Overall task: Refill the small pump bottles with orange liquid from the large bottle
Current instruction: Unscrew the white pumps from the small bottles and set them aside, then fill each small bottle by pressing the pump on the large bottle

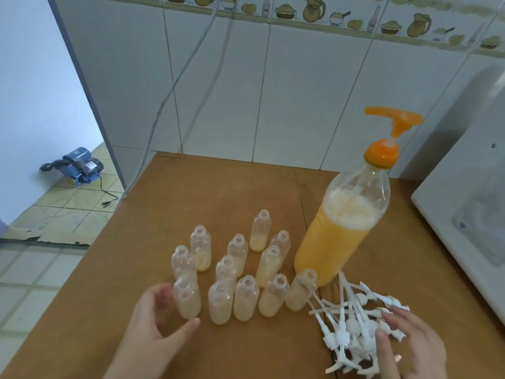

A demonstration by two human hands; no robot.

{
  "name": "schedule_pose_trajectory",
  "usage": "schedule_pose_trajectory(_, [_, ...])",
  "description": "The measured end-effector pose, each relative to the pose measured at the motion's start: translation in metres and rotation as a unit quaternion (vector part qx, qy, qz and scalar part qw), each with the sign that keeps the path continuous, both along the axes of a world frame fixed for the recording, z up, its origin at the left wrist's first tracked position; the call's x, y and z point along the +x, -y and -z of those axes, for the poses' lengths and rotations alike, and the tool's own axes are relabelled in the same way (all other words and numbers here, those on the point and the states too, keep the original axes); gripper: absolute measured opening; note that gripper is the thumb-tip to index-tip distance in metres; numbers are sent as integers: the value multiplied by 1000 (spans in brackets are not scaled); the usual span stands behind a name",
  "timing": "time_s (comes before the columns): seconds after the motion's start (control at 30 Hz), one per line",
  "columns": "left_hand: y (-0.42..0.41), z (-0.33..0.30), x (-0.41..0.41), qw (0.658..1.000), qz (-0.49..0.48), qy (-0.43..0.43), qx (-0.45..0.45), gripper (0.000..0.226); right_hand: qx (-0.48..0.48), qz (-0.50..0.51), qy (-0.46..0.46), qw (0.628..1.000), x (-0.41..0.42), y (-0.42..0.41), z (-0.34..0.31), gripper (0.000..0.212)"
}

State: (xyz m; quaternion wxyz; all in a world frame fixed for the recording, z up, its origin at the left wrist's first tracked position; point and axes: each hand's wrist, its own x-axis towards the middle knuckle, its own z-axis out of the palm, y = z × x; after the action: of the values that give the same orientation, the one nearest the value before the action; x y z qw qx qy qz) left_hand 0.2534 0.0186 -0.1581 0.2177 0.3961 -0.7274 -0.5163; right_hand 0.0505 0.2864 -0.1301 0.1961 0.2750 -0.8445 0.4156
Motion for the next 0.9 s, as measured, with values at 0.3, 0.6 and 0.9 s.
schedule_pose_trajectory(0.3, [1,16,-22,998,-41,27,-35,36,-17,7,-28,999,-2,5,-4,51])
schedule_pose_trajectory(0.6, [-6,-11,-1,991,-93,-53,-80,54,-72,64,20,995,-15,-2,-23,32])
schedule_pose_trajectory(0.9, [-5,-66,5,978,-66,-168,-101,60,-275,-61,22,959,-66,49,-208,52])
